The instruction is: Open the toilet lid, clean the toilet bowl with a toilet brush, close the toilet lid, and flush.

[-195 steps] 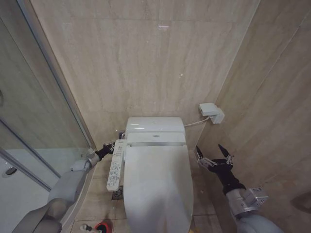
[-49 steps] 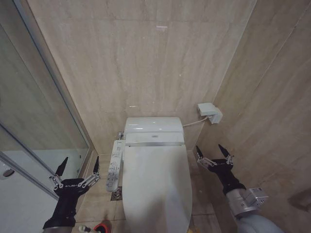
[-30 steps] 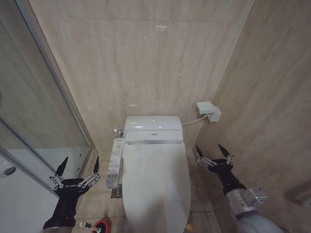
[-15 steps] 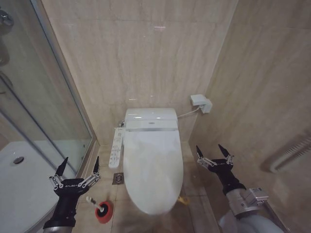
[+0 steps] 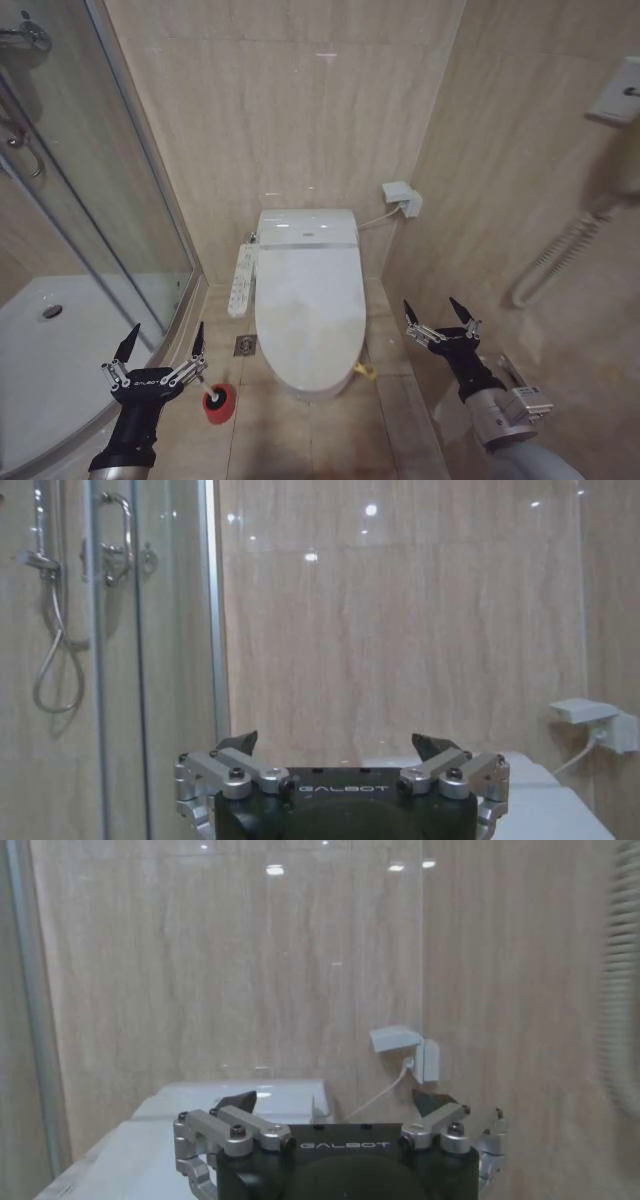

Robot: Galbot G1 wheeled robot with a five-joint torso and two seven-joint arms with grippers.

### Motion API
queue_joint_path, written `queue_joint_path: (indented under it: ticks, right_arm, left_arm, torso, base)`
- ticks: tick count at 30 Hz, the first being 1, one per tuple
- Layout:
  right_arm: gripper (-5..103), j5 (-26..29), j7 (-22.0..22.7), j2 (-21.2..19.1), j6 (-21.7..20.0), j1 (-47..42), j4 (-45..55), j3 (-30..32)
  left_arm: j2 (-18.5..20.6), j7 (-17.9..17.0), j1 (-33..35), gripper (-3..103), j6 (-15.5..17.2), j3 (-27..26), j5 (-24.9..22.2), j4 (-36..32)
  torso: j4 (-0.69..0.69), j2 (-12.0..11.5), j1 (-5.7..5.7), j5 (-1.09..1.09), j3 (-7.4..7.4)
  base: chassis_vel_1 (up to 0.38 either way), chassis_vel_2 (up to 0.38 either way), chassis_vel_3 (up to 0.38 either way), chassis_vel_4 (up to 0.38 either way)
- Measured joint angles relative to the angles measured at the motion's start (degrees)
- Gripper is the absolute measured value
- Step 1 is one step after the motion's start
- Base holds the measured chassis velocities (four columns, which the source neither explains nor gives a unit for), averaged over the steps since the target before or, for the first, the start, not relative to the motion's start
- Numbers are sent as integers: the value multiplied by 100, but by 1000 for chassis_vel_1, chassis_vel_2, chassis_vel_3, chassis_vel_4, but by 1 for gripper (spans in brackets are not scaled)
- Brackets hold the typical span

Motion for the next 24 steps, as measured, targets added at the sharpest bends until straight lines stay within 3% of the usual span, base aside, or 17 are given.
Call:
queue_joint_path:
  ticks: [15, 24]
  right_arm:
    - [100, 0, 0, 0, 0, -2, 1, 0]
    - [100, 0, 0, 0, 0, 0, 0, 0]
  left_arm:
    - [0, 0, 0, 100, 0, 0, 0, -1]
    - [0, 0, 0, 100, 0, 0, 0, 0]
  torso:
    - [-2, 1, -5, -2, -2]
    - [0, 0, 1, -3, 0]
  base:
    - [248, -261, -257, 261]
    - [56, -64, -40, 51]
